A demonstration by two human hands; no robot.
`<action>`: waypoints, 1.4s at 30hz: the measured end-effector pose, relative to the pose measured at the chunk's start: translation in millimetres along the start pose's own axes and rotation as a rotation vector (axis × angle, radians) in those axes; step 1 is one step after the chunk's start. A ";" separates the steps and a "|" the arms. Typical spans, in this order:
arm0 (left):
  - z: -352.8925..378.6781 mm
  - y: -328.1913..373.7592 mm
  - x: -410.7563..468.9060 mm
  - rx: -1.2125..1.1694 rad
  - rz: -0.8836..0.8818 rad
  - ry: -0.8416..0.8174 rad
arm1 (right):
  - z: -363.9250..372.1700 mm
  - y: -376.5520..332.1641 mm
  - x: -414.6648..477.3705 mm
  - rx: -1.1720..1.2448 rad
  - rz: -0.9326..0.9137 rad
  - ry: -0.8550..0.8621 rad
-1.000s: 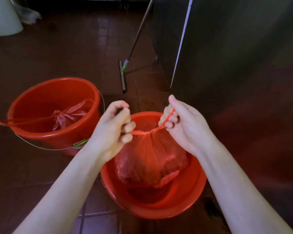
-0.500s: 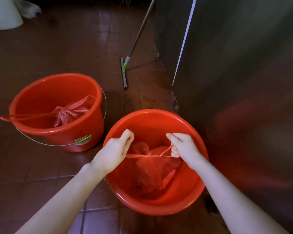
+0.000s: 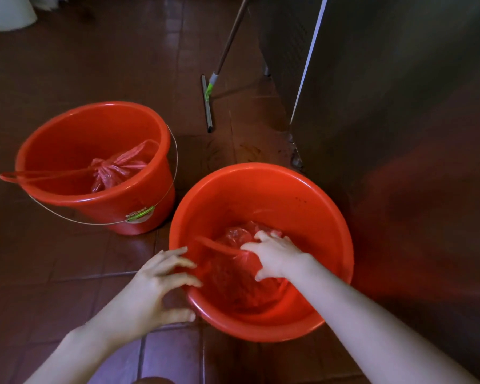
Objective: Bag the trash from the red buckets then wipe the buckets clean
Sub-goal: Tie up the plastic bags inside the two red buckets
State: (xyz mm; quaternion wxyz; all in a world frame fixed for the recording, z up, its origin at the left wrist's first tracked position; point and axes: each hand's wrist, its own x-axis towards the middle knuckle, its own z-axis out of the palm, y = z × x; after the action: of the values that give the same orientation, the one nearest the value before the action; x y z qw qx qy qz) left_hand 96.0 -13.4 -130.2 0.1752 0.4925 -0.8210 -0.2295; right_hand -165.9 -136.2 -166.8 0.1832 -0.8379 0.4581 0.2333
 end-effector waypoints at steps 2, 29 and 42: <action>5.3 0.4 -3.3 0.007 0.017 0.047 | 4.1 -12.3 10.0 -0.016 0.005 -0.065; 16.0 20.6 135.9 -0.051 -0.466 0.339 | -132.0 11.6 -19.4 0.178 0.195 0.712; -97.8 -125.3 53.2 0.711 -0.708 -0.034 | -131.5 9.3 -10.5 0.189 0.234 0.705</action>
State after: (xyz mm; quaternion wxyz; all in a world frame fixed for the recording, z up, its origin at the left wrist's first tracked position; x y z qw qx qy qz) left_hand 213.4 -132.0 -114.3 -0.1056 0.7663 -0.6336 0.0108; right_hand -149.5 -202.4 -53.5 0.0632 -0.7882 0.6051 -0.0930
